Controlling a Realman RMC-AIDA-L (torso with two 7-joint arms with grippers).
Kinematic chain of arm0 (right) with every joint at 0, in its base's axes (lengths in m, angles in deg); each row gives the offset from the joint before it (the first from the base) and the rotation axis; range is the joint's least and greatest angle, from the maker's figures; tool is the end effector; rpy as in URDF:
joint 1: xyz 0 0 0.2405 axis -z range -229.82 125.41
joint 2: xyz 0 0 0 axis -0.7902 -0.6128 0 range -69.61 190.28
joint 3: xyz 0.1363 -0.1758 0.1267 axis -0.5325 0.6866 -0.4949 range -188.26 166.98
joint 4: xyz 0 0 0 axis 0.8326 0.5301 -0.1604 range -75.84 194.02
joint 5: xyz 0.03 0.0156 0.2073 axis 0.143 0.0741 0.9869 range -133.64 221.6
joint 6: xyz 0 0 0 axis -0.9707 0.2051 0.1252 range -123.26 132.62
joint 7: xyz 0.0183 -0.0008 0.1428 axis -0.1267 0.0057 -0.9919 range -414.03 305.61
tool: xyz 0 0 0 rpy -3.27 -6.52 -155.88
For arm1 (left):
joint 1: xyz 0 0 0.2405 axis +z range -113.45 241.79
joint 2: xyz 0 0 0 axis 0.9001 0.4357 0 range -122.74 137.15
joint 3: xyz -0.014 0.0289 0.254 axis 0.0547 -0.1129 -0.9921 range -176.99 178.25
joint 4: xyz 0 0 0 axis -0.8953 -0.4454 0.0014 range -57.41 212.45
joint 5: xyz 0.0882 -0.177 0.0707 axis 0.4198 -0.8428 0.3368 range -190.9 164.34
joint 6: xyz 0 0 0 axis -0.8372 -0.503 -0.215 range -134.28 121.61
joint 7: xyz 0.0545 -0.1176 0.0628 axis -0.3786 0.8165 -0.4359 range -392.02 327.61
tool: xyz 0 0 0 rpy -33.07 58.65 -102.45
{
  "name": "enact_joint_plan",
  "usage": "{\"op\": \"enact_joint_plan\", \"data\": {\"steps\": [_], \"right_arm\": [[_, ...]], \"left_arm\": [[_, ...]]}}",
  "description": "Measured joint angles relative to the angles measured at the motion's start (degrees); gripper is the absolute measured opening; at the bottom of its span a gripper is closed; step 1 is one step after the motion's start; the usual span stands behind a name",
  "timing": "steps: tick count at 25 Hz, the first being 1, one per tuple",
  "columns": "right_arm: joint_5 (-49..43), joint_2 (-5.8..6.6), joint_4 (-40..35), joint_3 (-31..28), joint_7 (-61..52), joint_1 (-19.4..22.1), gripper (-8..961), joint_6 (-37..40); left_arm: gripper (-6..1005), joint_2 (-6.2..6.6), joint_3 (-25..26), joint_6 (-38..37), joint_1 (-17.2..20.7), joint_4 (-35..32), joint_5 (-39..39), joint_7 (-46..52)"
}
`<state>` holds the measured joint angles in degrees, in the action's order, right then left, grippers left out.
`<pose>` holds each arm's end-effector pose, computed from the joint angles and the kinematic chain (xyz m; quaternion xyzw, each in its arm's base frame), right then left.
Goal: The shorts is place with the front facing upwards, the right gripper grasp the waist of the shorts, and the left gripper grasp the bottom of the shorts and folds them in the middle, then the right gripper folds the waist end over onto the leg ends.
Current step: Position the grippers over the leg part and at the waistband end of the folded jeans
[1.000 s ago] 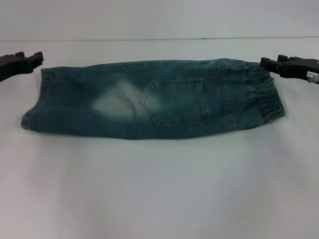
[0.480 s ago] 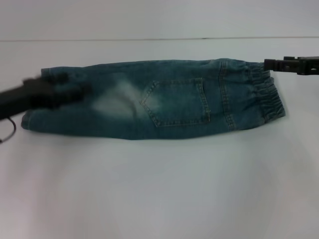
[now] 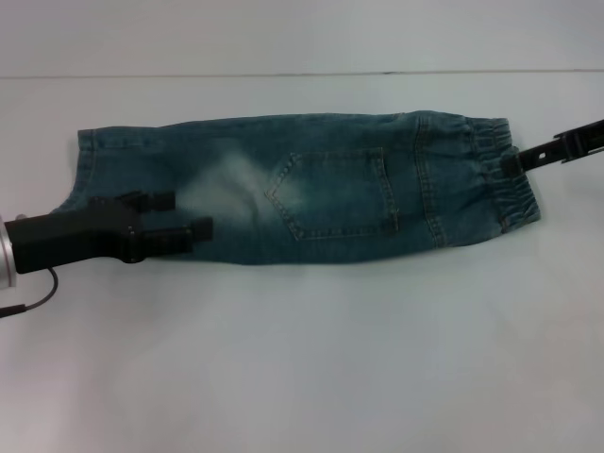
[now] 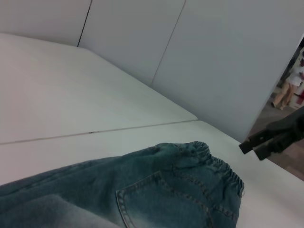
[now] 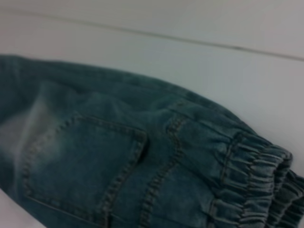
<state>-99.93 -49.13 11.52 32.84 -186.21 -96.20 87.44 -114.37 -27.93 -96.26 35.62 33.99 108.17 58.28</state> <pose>0.2521 0.4147 0.0829 -0.8608 0.4633 -0.0051 0.2108 -0.2816 0.3253 0.0171 -0.8956 -0.3273 -0.2516 0.1657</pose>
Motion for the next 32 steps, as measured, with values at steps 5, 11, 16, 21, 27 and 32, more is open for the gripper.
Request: {"op": "enact_joint_plan", "data": {"steps": [5,11,16,21,27,32], "right_arm": [[-8.04,-2.54,0.77,0.33,-0.27,-2.37,945,-3.64],[-9.53,-4.57,2.01,3.06,0.28,-2.57,944,-7.5],[-9.65,-6.16,2.26,6.42,0.39,-2.18,944,-9.75],[-9.76,-7.02,2.61,7.56,0.39,-1.87,945,-12.42],[-9.78,-7.71,2.87,7.66,1.69,-1.93,944,-13.24],[-9.75,-8.56,2.72,7.78,3.83,-2.14,926,-12.8]], "left_arm": [[927,0.08,-0.01,0.12,-0.14,0.6,0.08,-0.01],[926,-0.03,0.0,0.46,-0.13,0.64,0.1,0.44],[925,-0.18,-0.01,0.46,-0.11,0.73,0.04,0.5],[924,-0.22,-0.01,0.46,-0.11,1.17,-0.19,0.56],[923,-0.14,0.0,1.6,-0.62,2.87,0.06,0.51],[921,-0.19,0.0,1.78,-0.63,3.04,0.02,0.37]]}}
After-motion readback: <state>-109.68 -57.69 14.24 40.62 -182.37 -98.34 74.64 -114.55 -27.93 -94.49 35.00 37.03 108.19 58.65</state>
